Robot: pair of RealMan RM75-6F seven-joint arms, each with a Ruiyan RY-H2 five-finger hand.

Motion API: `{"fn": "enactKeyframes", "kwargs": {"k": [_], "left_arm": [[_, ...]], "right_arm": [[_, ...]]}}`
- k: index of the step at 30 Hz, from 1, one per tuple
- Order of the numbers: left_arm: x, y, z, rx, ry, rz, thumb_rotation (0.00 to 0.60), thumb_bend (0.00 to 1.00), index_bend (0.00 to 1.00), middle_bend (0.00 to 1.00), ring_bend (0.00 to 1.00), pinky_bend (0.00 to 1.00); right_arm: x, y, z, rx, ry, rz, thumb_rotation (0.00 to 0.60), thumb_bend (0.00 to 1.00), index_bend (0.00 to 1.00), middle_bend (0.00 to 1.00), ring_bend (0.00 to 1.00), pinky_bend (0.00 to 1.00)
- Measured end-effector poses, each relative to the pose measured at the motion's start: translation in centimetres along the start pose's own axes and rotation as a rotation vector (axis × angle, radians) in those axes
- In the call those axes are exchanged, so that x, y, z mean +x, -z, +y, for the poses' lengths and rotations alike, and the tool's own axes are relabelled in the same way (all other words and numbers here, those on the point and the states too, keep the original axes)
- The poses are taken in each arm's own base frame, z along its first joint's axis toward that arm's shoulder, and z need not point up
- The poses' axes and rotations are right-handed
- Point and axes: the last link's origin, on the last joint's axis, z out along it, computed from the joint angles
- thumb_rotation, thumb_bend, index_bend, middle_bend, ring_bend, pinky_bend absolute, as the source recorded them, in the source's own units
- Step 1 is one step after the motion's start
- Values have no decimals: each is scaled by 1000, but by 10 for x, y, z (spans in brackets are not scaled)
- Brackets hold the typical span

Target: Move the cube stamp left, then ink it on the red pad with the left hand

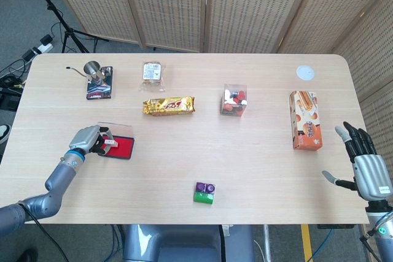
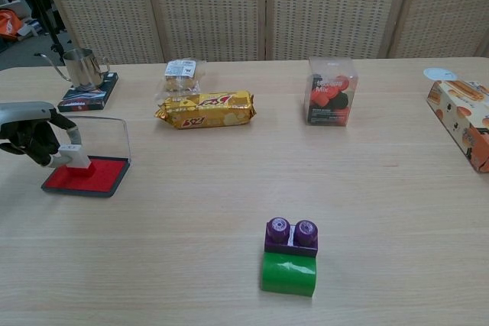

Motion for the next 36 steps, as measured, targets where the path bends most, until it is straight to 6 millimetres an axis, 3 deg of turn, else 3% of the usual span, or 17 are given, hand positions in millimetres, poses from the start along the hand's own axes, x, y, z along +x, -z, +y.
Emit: {"fn": "enactKeyframes", "kwargs": {"k": [14,25,31,36], "left_arm": [[14,10,9,-28,9,34,600,489,642,996,1000,1000],[39,35,53,-145,-22,79,600,487,642,996,1000,1000],[29,33,84,-179,-75,87,600,487,642,996,1000,1000],[1,26,106,-198,-79,51,600,486,642,997,1000,1000]], "right_arm": [[1,0,0,0,-6,2,600,0,0,0,0,0],[2,0,1,-2,-11,0,600,0,0,0,0,0],[2,0,2,-4,-15,-2,600,0,0,0,0,0],[3,-1,3,-9,-18,-4,600,0,0,0,0,0]]}}
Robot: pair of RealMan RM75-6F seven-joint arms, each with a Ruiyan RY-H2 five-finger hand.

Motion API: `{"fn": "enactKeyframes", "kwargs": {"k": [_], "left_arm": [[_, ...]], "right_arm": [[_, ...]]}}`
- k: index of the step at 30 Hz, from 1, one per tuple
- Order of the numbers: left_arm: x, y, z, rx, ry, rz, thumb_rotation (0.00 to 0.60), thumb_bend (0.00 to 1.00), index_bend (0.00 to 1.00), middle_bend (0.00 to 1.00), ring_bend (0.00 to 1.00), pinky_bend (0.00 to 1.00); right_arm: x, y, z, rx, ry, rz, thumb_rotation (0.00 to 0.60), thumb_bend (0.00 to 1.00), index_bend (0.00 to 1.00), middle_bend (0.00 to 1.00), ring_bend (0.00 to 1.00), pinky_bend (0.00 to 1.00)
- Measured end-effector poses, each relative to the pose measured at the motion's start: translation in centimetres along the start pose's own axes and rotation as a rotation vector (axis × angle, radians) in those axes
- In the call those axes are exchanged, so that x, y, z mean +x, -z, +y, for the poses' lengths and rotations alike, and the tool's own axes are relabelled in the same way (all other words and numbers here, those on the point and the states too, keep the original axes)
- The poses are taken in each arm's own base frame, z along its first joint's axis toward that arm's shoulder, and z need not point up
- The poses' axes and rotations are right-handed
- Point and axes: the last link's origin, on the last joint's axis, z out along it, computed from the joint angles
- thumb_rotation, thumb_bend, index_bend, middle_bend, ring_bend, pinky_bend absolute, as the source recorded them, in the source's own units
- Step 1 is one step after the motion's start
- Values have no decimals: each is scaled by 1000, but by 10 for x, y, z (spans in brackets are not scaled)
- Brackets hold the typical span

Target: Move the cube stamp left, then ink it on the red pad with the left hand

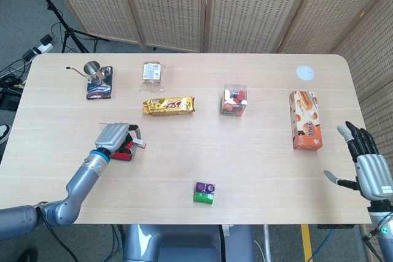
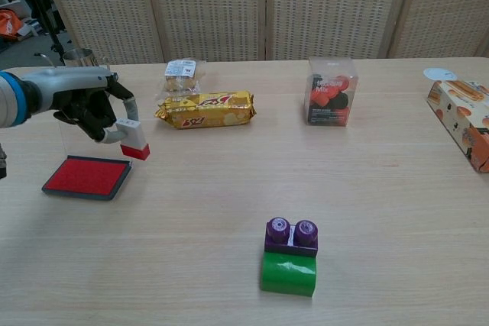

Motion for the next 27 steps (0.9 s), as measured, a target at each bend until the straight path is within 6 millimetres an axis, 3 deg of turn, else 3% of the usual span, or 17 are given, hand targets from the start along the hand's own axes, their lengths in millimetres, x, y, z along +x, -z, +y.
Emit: {"fn": "enactKeyframes", "kwargs": {"k": [8,20,27], "left_arm": [[-24,-9,12,5,-10,-26,600,483,642,997,1000,1000],[-41,-15,6,23,-21,-45,600,483,641,997,1000,1000],[-45,-14,1,30,-28,-57,600,476,583,997,1000,1000]], "right_arm": [[1,-1,2,-9,-3,-4,600,0,0,0,0,0],[1,0,1,-8,1,-5,600,0,0,0,0,0],[1,-1,2,-12,-1,-7,600,0,0,0,0,0]]}}
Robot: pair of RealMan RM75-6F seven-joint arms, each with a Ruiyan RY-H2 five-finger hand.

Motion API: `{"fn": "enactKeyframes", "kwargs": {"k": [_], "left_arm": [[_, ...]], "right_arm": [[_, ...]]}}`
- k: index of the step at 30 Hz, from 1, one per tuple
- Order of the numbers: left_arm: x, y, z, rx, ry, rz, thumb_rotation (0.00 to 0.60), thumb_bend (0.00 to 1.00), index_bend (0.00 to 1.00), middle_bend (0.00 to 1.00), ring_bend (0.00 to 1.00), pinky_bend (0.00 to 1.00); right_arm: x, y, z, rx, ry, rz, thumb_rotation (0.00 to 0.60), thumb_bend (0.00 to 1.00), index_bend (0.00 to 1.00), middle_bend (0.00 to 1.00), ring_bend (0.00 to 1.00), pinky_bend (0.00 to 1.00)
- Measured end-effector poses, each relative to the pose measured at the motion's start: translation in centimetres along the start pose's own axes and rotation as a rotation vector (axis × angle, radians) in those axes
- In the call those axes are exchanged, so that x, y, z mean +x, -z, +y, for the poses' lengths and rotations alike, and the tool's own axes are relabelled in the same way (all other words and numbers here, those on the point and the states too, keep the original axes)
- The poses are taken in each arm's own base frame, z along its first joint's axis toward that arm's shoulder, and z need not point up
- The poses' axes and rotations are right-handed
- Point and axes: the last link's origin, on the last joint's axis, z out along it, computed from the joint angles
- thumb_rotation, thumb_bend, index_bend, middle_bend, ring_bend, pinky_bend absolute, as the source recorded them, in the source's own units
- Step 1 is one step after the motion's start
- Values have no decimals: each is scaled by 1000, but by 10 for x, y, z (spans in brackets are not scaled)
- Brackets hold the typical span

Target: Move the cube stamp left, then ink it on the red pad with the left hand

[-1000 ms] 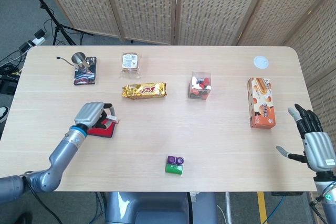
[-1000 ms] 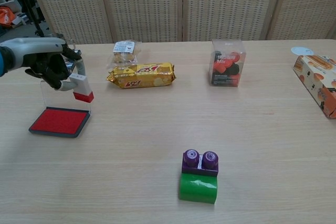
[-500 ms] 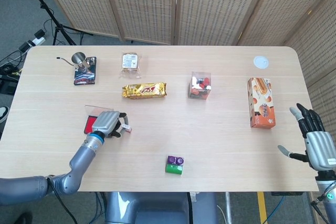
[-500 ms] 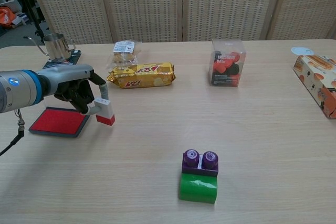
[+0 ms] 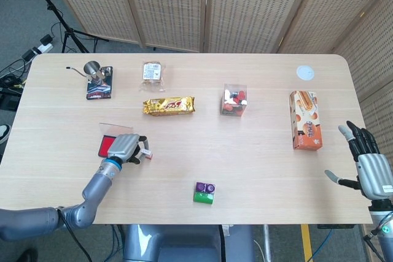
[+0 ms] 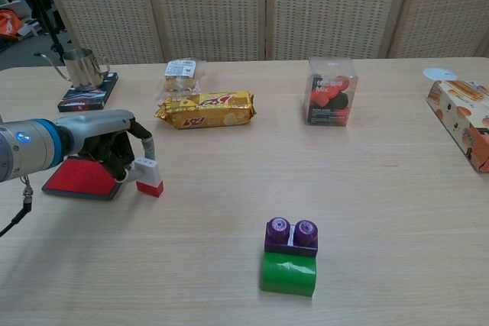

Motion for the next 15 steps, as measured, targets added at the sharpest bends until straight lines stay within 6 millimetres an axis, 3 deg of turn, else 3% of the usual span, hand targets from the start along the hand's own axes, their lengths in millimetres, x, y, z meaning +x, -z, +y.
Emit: {"fn": "enactKeyframes", "kwargs": {"k": [15], "left_arm": [[-1,1,-6,3,-6,-12,600,457,455,997,1000,1000]], "right_arm": [[1,0,0,0,-3,0,600,0,0,0,0,0]]}}
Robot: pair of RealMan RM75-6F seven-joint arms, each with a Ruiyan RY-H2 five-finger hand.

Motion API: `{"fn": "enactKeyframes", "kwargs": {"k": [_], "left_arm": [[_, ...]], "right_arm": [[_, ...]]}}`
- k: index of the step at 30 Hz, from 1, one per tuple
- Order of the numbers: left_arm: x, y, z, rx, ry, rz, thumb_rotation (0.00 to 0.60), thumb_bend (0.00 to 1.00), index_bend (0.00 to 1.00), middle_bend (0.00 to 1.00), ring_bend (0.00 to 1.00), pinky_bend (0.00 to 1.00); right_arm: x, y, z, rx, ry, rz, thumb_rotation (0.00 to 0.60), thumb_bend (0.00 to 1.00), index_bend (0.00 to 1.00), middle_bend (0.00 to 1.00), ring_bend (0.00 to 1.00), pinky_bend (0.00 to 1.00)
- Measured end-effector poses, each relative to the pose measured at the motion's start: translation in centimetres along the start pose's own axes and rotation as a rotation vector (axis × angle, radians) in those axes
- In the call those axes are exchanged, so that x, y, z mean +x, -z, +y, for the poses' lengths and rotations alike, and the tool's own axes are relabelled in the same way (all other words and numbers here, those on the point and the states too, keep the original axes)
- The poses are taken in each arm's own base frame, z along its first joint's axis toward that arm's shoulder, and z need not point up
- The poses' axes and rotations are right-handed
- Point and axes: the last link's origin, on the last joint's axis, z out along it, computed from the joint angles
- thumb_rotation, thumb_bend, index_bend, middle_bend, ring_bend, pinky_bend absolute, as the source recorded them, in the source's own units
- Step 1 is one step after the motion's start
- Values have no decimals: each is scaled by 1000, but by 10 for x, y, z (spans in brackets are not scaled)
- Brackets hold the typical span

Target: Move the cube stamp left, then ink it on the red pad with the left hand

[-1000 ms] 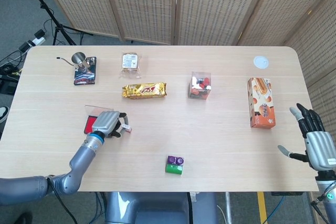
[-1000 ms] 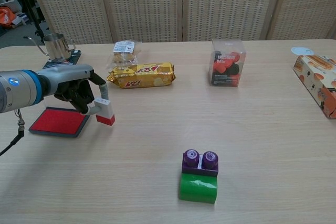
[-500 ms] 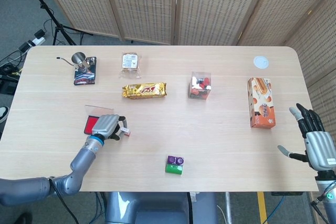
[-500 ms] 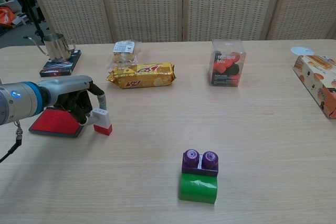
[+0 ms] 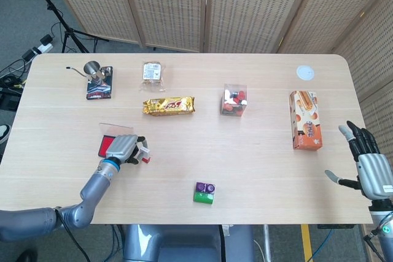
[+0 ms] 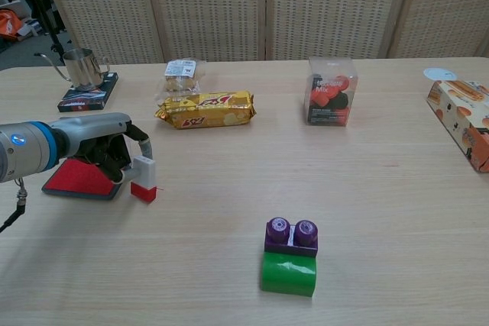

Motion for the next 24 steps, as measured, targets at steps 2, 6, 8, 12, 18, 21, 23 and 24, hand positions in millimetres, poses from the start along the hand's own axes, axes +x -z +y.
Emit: {"fn": "enactKeyframes", "kwargs": {"k": [2,6,8,12,18,21,23,24], "left_arm": [[0,0,0,1,-2,0,600,455,443,997,1000,1000],[1,1,-1,2,-1,0,600,454,442,997,1000,1000],[2,1,0,-1,-2,0,600,453,441,997,1000,1000],[2,2,0,-4,-2,-2,600,452,435,997,1000,1000],[4,7,-1,-12,-6,-9,600,447,434,997,1000,1000],[5,9,-2,-14,-11,-12,600,446,435,997,1000,1000],[5,11,-3,-14,-14,-16,600,446,435,997,1000,1000],[6,12,-3,-14,-15,-19,600,445,435,997,1000,1000]], "right_arm": [[0,0,0,0,0,0,600,0,0,0,0,0],[0,0,0,0,-1,0,600,0,0,0,0,0],[1,0,0,1,-2,1,600,0,0,0,0,0],[1,0,0,0,-4,3,600,0,0,0,0,0],[1,0,0,1,-4,5,600,0,0,0,0,0],[1,0,0,2,-3,5,600,0,0,0,0,0],[1,0,0,3,-3,5,600,0,0,0,0,0],[1,0,0,3,-2,5,600,0,0,0,0,0]]}}
